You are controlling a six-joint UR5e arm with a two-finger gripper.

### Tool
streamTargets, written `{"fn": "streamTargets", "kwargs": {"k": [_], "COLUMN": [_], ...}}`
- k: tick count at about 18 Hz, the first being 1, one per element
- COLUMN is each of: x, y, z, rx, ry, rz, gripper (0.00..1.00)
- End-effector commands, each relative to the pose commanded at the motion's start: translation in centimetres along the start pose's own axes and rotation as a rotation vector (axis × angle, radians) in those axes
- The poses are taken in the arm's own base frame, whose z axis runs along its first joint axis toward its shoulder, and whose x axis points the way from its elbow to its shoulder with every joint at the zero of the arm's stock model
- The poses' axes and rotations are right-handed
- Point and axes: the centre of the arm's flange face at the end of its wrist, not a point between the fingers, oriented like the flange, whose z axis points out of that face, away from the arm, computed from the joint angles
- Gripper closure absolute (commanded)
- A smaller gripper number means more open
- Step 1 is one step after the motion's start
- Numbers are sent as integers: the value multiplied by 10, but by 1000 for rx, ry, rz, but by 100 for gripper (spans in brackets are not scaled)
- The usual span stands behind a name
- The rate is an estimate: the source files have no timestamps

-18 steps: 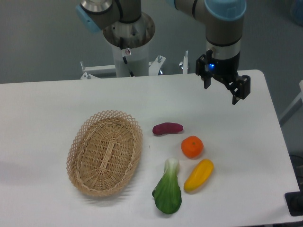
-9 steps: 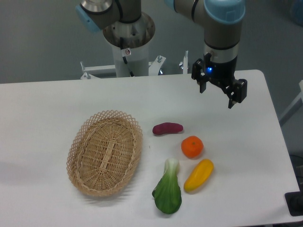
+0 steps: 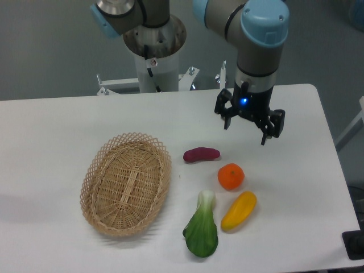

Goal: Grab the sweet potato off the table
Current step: 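Move the open gripper toward the purple sweet potato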

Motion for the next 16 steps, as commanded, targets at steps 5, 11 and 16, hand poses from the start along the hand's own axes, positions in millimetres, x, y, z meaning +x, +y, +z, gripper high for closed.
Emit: {"fn": "streamTargets", "kwargs": {"k": [5,11,16], "x": [10,34,59], "y": [3,29,47], "z": [42,77,109], "rx": [-18,-79,-133], "ry": [9,53,130], "rz": [-12,290,524], "gripper": [0,0,0]}}
